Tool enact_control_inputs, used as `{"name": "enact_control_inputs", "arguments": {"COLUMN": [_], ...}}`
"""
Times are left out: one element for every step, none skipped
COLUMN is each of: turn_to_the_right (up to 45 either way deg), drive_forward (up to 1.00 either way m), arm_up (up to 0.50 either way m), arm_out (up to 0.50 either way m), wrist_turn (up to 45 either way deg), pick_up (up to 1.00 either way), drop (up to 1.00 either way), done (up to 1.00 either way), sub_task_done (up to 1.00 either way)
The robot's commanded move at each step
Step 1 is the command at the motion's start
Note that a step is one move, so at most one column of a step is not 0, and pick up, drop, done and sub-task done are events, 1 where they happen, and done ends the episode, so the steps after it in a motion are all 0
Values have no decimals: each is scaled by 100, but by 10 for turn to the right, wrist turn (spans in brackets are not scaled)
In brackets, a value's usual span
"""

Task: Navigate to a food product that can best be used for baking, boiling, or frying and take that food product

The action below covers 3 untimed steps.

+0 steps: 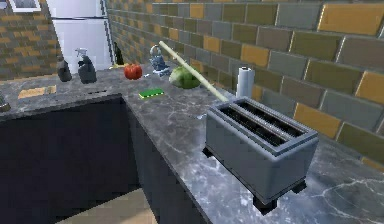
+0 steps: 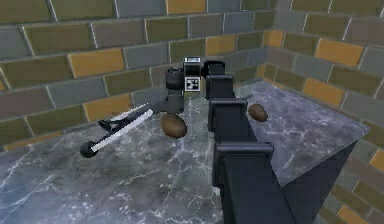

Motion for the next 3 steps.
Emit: {"name": "enact_control_inputs", "arguments": {"turn_to_the_right": [0,0,0], "drive_forward": [0,0,0], "arm_up": [0,0,-12], "arm_out": [0,0,0], "wrist_turn": [450,360,0], "pick_up": [0,0,0], "drop": [0,0,0], "done": [0,0,0], "sub_task_done": [0,0,0]}}
